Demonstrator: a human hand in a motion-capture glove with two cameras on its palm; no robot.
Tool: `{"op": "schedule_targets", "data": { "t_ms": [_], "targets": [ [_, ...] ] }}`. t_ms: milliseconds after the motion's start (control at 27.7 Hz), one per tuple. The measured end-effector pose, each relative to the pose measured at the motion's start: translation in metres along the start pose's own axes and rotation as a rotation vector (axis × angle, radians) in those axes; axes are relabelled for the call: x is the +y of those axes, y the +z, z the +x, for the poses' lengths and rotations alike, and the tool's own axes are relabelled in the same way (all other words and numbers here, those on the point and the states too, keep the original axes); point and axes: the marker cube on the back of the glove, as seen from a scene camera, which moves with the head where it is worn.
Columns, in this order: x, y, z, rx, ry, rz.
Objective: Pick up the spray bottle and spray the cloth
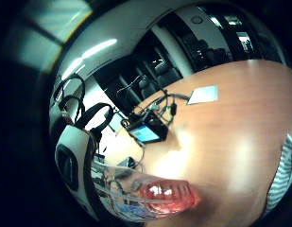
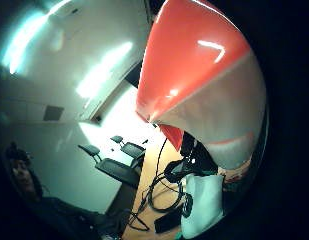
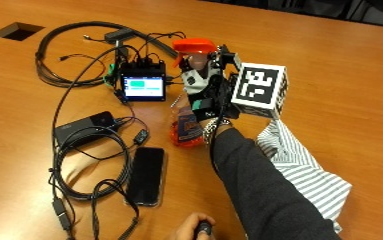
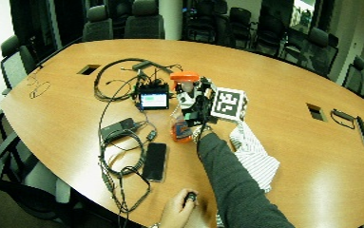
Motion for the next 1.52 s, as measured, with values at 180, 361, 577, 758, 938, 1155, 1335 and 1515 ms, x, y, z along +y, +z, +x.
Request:
{"op": "schedule_targets", "data": {
  "t_ms": [180,361,577,758,938,1155,1335,1515],
  "targets": [
    [0.023,-0.001,0.018,0.037,0.155,0.003],
    [0.04,0.003,0.031,0.072,0.253,-0.026],
    [0.059,0.031,0.048,0.093,0.31,-0.184],
    [0.096,0.04,0.069,0.18,0.333,-0.311],
    [0.115,0.027,0.082,0.343,0.32,-0.458],
    [0.112,0.021,0.061,0.514,0.21,-0.606],
    [0.102,-0.001,0.037,0.607,0.108,-0.744],
    [0.108,-0.033,0.003,0.726,0.013,-0.88]
  ]
}}
